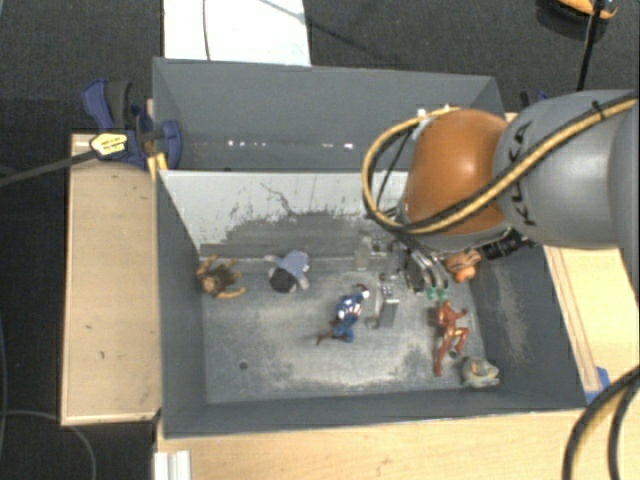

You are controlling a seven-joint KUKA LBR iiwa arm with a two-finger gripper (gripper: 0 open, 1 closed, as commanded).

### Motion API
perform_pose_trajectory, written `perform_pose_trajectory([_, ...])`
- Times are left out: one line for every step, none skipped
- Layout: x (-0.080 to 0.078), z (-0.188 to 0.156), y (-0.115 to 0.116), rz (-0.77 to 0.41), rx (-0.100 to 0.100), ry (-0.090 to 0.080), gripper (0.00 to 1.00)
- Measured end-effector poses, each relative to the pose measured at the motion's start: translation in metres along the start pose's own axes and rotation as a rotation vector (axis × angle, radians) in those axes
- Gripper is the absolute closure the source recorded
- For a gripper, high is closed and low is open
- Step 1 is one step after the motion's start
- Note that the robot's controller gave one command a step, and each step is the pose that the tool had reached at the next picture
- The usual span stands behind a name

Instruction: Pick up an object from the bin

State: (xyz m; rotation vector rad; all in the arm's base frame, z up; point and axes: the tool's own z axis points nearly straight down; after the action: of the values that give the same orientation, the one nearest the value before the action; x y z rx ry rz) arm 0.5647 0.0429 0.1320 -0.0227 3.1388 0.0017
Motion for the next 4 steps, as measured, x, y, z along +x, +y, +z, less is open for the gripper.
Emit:
perform_pose_trajectory([-0.006, 0.033, 0.015, -0.217, 0.000, -0.003, 0.00])
perform_pose_trajectory([-0.004, 0.079, 0.022, -0.360, -0.001, 0.009, 0.00])
perform_pose_trajectory([0.004, 0.035, 0.022, -0.397, 0.000, -0.002, 0.00])
perform_pose_trajectory([-0.005, 0.030, 0.022, -0.424, 0.000, -0.005, 0.00])
